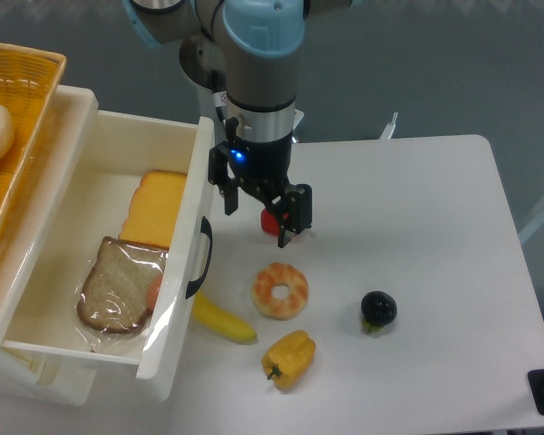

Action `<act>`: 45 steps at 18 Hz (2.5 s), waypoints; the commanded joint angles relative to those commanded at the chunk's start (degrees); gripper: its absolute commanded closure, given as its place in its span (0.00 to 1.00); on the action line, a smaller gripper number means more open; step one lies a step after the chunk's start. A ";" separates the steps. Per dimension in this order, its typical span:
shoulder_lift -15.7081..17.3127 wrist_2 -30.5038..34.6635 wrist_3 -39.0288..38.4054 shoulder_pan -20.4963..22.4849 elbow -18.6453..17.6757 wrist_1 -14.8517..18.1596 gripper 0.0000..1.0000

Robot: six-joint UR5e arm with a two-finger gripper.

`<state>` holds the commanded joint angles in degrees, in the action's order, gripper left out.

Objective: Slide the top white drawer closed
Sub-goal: 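Move the gripper away from the red pepper toward the drawer front, then lower the gripper beside the open drawer's front panel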

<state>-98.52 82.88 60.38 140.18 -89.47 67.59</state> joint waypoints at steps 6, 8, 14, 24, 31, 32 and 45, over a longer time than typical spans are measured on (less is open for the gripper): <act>-0.70 0.00 -0.26 3.17 -0.44 0.00 0.00; -1.14 0.61 -0.09 3.35 -0.44 0.00 0.00; -3.69 5.71 -0.52 4.22 -0.70 0.00 0.00; -8.09 10.90 -12.70 4.84 -0.09 -0.79 0.00; -10.64 10.99 -24.06 3.17 -0.44 -1.49 0.00; -10.81 10.55 -26.17 2.91 -0.27 -1.58 0.00; -13.62 0.01 -29.70 0.45 -0.18 -1.49 0.00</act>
<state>-112.15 82.89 30.68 140.63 -89.65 66.09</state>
